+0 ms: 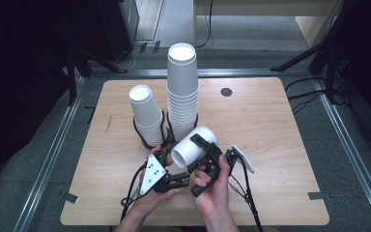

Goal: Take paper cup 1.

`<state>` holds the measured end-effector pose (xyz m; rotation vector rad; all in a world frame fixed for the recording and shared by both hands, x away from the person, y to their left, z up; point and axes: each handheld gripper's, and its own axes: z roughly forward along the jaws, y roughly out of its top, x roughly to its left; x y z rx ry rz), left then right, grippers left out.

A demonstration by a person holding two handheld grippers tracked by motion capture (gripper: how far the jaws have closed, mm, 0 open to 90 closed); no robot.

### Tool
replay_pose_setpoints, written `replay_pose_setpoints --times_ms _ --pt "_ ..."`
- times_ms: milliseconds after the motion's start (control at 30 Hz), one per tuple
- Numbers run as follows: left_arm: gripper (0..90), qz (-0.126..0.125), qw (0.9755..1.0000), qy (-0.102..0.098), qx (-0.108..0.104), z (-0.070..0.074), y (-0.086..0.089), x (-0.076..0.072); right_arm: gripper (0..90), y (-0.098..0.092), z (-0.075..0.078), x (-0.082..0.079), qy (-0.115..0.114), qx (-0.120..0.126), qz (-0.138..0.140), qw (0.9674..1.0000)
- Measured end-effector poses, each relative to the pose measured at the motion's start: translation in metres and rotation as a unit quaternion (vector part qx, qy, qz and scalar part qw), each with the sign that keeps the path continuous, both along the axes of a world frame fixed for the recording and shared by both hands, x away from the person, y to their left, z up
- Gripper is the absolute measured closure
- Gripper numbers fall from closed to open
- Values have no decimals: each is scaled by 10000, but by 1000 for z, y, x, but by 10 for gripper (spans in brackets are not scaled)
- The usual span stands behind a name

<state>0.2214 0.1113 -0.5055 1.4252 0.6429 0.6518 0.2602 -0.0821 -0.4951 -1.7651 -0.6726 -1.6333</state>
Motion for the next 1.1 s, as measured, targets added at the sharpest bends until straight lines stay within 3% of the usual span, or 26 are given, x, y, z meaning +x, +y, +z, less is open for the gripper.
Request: replay_pose_setpoints --times_ms 133,267,333,433,767,1100 --pt "207 -36 10000 31 13 0 1 1 152 1 0 0 8 14 -28 10000" --pt "203 -91 9994 280 164 1 3 1 153 1 0 -1 2 12 -16 10000" --pt "194 -134 9990 423 82 2 4 1 153 1 1 -1 -32 7 -20 10000" --pt "141 -104 9986 493 129 5 5 1 153 -1 2 -1 -62 4 -23 10000" --pt "82 60 9976 628 288 7 6 1 153 -4 2 1 -222 -125 -213 9995" --pt "80 48 9972 653 366 6 7 2 153 -17 9 9 -668 -508 -631 9945"
